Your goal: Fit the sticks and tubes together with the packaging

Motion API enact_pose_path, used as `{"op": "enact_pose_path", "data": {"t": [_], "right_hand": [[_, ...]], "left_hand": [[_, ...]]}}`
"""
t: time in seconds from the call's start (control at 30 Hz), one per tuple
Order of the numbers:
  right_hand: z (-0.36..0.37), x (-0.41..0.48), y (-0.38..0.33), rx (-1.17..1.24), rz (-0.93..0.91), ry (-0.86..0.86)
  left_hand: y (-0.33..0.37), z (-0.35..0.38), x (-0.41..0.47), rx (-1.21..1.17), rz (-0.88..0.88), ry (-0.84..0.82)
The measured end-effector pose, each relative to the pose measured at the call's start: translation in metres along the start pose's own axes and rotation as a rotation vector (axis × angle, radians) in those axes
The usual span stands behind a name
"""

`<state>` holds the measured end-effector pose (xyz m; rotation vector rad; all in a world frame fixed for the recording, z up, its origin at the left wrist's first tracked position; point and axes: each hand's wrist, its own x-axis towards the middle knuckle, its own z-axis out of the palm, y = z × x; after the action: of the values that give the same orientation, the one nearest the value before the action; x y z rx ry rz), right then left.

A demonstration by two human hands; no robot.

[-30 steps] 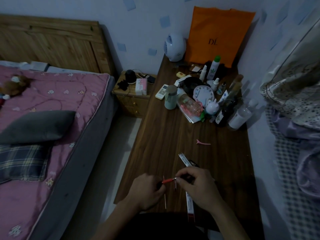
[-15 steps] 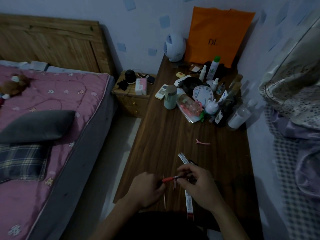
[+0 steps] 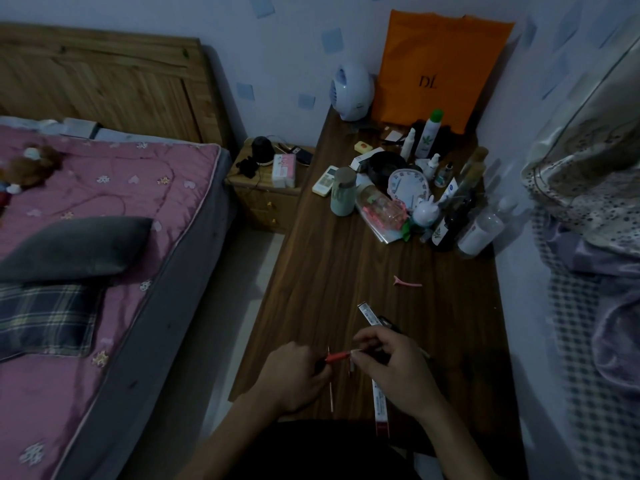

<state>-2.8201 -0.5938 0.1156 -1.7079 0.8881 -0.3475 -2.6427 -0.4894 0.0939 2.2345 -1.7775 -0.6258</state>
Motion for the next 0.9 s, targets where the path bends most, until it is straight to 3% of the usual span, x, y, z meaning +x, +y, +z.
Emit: {"op": "enact_pose_path", "data": {"t": [0.9], "right_hand": [[0.012, -0.005, 0.008, -0.004, 0.049, -0.017]], "left_hand": [[-0.011, 0.013, -0.011, 0.026, 0.018, 0.07]]}}
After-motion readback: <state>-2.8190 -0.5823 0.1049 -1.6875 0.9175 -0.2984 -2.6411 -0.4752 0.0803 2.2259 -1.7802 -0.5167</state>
